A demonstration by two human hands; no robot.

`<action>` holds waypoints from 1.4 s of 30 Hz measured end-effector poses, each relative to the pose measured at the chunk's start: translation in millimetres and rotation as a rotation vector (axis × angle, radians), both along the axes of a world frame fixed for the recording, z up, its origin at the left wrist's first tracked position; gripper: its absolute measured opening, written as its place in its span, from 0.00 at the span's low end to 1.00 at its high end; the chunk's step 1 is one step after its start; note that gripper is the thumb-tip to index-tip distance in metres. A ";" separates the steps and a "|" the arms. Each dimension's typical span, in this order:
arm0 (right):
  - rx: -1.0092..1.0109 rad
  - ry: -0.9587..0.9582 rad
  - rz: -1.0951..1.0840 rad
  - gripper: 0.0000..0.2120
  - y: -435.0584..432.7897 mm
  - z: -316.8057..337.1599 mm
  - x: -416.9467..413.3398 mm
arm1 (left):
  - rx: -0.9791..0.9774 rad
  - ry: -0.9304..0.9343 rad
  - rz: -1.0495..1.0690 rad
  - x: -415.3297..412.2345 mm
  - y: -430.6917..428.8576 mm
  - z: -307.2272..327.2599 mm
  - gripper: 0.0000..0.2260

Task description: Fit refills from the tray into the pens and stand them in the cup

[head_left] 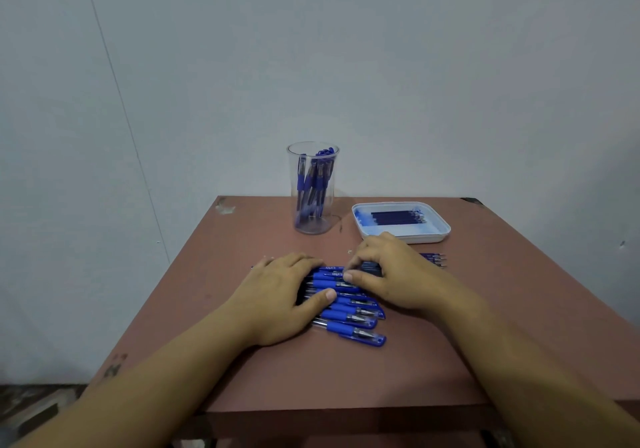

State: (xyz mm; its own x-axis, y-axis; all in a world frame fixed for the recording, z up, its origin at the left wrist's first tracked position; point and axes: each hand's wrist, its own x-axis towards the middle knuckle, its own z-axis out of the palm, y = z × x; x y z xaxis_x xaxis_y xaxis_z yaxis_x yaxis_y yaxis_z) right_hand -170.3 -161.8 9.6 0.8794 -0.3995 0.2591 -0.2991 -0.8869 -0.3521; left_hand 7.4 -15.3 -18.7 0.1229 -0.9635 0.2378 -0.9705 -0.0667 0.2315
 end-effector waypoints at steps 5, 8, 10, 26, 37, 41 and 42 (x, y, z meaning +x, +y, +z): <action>0.013 -0.004 -0.014 0.06 1.3 1.1 0.6 | -0.001 -0.002 0.011 -1.3 0.9 0.8 0.36; -0.026 -0.019 -0.030 0.07 4.3 1.7 3.0 | -0.009 0.012 0.000 -1.8 1.7 1.2 0.36; -0.001 -0.081 -0.063 0.07 6.0 3.0 2.4 | -0.041 0.023 -0.009 -1.9 2.5 1.5 0.35; 0.511 -0.441 -0.029 0.04 20.1 8.6 3.1 | -0.601 -0.037 -0.095 -2.5 -4.6 10.8 0.11; 0.395 -0.437 0.042 0.11 23.3 17.7 -1.3 | -0.475 0.245 -0.073 -3.8 -7.7 8.7 0.12; 0.306 -0.410 0.037 0.11 17.8 16.8 -3.7 | -0.433 0.273 -0.135 -4.1 -6.9 10.4 0.10; 0.301 -0.408 0.036 0.11 16.6 15.6 -3.5 | -0.418 0.270 -0.158 -4.3 -6.4 11.1 0.09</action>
State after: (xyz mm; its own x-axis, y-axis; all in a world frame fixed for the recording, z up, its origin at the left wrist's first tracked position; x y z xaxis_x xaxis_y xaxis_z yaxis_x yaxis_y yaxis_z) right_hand -173.8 -145.2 25.2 0.7454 -0.4803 0.4624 -0.0551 -0.7356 -0.6752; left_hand 3.1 -21.7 -7.5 0.0943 -0.8047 0.5862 -0.8631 0.2274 0.4509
